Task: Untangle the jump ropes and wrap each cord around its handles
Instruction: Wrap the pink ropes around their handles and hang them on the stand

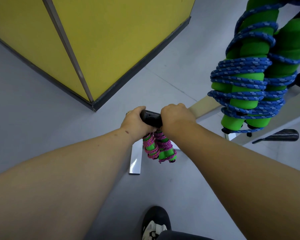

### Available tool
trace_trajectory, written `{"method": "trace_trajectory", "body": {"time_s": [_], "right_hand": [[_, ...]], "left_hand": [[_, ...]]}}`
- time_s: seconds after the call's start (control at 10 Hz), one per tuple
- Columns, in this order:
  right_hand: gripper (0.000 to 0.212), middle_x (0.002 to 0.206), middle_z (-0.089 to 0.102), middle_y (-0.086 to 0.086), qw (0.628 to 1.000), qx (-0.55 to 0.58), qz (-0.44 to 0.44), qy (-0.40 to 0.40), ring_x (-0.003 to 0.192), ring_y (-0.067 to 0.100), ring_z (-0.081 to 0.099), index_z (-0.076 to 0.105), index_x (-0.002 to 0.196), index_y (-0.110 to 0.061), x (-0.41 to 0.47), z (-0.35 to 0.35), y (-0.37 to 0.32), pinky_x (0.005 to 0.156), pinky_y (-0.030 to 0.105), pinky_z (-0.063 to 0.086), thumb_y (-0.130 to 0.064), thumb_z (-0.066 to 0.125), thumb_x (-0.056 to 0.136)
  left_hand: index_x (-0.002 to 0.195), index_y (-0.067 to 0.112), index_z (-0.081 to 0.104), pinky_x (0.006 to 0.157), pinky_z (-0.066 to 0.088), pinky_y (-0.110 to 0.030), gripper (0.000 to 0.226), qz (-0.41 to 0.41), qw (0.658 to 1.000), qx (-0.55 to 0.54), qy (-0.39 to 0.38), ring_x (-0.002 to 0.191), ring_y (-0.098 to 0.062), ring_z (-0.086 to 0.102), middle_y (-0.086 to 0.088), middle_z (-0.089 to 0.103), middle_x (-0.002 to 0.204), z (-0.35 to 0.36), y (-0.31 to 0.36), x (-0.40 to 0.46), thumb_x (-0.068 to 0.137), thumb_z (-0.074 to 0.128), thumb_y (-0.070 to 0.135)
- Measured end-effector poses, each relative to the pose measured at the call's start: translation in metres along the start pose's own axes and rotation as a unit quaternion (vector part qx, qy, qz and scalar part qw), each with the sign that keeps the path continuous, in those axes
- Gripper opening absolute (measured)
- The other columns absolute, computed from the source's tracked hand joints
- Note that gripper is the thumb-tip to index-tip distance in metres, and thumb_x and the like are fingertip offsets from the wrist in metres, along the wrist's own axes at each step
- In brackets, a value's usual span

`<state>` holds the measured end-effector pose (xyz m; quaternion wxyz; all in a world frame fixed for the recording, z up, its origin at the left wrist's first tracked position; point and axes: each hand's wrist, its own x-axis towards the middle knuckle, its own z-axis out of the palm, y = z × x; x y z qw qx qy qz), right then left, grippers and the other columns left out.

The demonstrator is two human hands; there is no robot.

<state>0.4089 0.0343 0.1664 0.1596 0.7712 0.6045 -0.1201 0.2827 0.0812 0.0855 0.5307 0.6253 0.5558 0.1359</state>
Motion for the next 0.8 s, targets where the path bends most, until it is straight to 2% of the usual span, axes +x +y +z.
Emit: {"method": "trace_trajectory", "body": {"time_s": [0.1, 0.2, 0.3, 0.4, 0.5, 0.6, 0.7, 0.8], "right_hand": [[0.022, 0.075, 0.039, 0.0, 1.0, 0.005, 0.007, -0.005, 0.08, 0.024, 0.051, 0.05, 0.089, -0.017, 0.003, 0.001, 0.002, 0.057, 0.033, 0.038, -0.018, 0.071, 0.084], [0.02, 0.078, 0.037, 0.0, 1.0, -0.003, -0.007, 0.002, 0.072, 0.023, 0.052, 0.051, 0.09, -0.018, 0.002, 0.007, 0.004, 0.048, 0.029, 0.031, -0.021, 0.07, 0.086], [0.019, 0.087, 0.04, 0.003, 1.0, 0.002, -0.022, -0.005, 0.075, 0.024, 0.051, 0.045, 0.091, -0.017, -0.003, 0.007, 0.007, 0.053, 0.032, 0.035, -0.014, 0.064, 0.09], [0.016, 0.094, 0.042, 0.005, 0.999, 0.027, -0.03, -0.008, 0.078, 0.025, 0.05, 0.047, 0.099, -0.014, -0.011, 0.01, 0.013, 0.058, 0.034, 0.038, -0.008, 0.059, 0.091], [0.022, 0.1, 0.048, 0.006, 0.996, 0.071, -0.058, 0.017, 0.078, 0.024, 0.049, 0.047, 0.105, -0.015, -0.021, 0.014, 0.021, 0.063, 0.036, 0.042, -0.004, 0.058, 0.089], [0.029, 0.104, 0.051, 0.007, 0.99, 0.106, -0.072, 0.054, 0.078, 0.023, 0.048, 0.039, 0.099, -0.017, -0.034, 0.017, 0.024, 0.061, 0.036, 0.042, 0.001, 0.057, 0.085], [0.042, 0.117, 0.051, 0.006, 0.989, 0.12, -0.051, 0.065, 0.082, 0.026, 0.054, 0.042, 0.122, -0.015, -0.047, 0.02, 0.023, 0.06, 0.036, 0.043, -0.002, 0.057, 0.086], [0.078, 0.142, 0.039, 0.004, 0.99, 0.119, -0.06, 0.046, 0.102, 0.031, 0.06, 0.017, 0.156, -0.014, -0.064, 0.021, 0.017, 0.071, 0.041, 0.051, -0.009, 0.058, 0.089]], "left_hand": [[0.149, 0.027, 0.046, 0.1, 0.055, -0.042, 0.097, -0.013, 0.999, -0.035, -0.006, 0.117, -0.028, 0.06, -0.008, 0.05, 0.138, -0.001, 0.004, -0.004, 0.065, 0.09, 0.008], [0.15, 0.025, 0.044, 0.091, 0.059, -0.04, 0.09, -0.016, 0.999, -0.048, -0.009, 0.113, -0.029, 0.062, -0.009, 0.053, 0.137, -0.005, 0.008, -0.009, 0.071, 0.076, -0.003], [0.151, 0.026, 0.045, 0.086, 0.061, -0.038, 0.086, -0.001, 1.0, -0.022, -0.013, 0.111, -0.029, 0.063, -0.01, 0.052, 0.139, -0.012, 0.013, -0.014, 0.075, 0.068, -0.006], [0.151, 0.028, 0.045, 0.076, 0.06, -0.034, 0.084, 0.015, 1.0, -0.003, -0.017, 0.108, -0.026, 0.061, -0.01, 0.048, 0.146, -0.021, 0.018, -0.019, 0.078, 0.065, -0.008], [0.152, 0.029, 0.044, 0.068, 0.052, -0.028, 0.081, 0.032, 0.999, 0.04, -0.013, 0.107, -0.024, 0.057, -0.009, 0.045, 0.152, -0.029, 0.023, -0.024, 0.082, 0.062, -0.006], [0.153, 0.03, 0.043, 0.072, 0.049, -0.026, 0.077, 0.058, 0.994, 0.094, 0.001, 0.111, -0.027, 0.059, -0.009, 0.043, 0.153, -0.034, 0.028, -0.033, 0.086, 0.06, -0.002], [0.155, 0.029, 0.04, 0.094, 0.045, -0.03, 0.075, 0.098, 0.978, 0.183, 0.025, 0.133, -0.031, 0.05, -0.008, 0.039, 0.155, -0.041, 0.032, -0.045, 0.087, 0.062, 0.005], [0.156, 0.026, 0.037, 0.112, 0.041, -0.041, 0.078, 0.15, 0.956, 0.251, 0.034, 0.143, -0.028, 0.038, -0.005, 0.038, 0.157, -0.047, 0.041, -0.067, 0.085, 0.06, 0.005]]}}
